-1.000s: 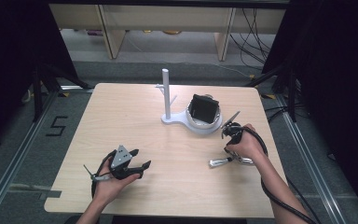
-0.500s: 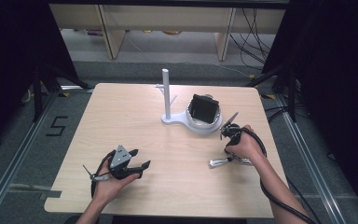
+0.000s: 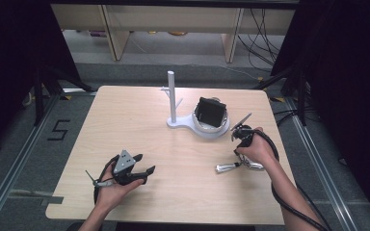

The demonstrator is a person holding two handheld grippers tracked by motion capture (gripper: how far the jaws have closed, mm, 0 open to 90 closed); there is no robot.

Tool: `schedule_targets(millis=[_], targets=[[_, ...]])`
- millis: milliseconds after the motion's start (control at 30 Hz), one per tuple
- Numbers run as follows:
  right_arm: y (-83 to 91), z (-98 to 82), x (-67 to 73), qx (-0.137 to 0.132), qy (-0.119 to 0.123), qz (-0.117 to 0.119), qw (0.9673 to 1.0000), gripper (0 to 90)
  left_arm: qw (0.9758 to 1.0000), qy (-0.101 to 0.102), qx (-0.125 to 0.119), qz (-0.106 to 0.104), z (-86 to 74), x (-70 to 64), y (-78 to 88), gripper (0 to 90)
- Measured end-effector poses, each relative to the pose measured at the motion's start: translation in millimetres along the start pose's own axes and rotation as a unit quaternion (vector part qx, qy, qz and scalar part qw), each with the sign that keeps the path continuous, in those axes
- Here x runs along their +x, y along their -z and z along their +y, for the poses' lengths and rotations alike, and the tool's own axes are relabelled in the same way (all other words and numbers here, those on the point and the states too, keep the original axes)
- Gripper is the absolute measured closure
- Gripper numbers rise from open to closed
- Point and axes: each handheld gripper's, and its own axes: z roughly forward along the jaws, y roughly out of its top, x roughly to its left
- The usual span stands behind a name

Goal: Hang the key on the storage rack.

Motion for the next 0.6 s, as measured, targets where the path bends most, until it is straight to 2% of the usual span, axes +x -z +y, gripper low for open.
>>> schedule_targets(millis=[33,133,167,200,267,333,367,400,433,500,600], targets=[[0.0,-0.7,0.3,0.012,-0.011,0.006,0.9998,79.8,1.0,0.001,0.0,0.0,-0.1,0.0,0.0,31.7],[-1.5,-2.5,-1.7,0.015,-0.007,-0.002,0.9999,75.5,1.0,0.0,0.0,0.0,-0.3,0.5,0.3,31.7],[0.0,-3.6,-3.4,0.011,-0.028,0.003,0.9995,70.8,1.0,0.001,0.0,0.001,-0.4,0.7,0.3,31.7],[0.0,-3.6,-3.4,0.011,-0.028,0.003,0.9995,70.8,1.0,0.001,0.0,0.001,-0.4,0.7,0.2,31.7],[0.1,-4.6,-7.1,0.015,-0.051,0.002,0.9986,66.8,1.0,-0.001,0.003,0.003,-0.1,0.4,0.5,31.7],[-2.3,-7.0,-15.1,0.008,-0.077,0.004,0.997,66.6,1.0,0.001,-0.001,0.0,-0.5,-0.4,-0.1,31.7],[-2.3,-7.0,-15.1,0.008,-0.077,0.004,0.997,66.6,1.0,0.001,-0.001,0.0,-0.5,-0.4,-0.1,31.7],[-3.7,-7.8,-18.0,0.014,-0.09,0.013,0.9958,66.6,1.0,-0.002,0.004,0.004,-0.3,-0.3,0.1,31.7],[-5.9,-8.6,-20.7,0.006,-0.082,0.018,0.9965,67.1,1.0,-0.002,0.004,0.004,-0.3,-0.3,0.1,31.7],[-7.3,-8.9,-23.0,0.011,-0.079,0.024,0.9965,67.5,1.0,-0.002,0.004,0.003,-0.3,-0.4,0.0,31.7],[-10.5,-9.6,-26.0,0.015,-0.09,0.021,0.9956,72.7,1.0,-0.002,0.002,0.003,-0.1,-0.4,0.0,31.7]])
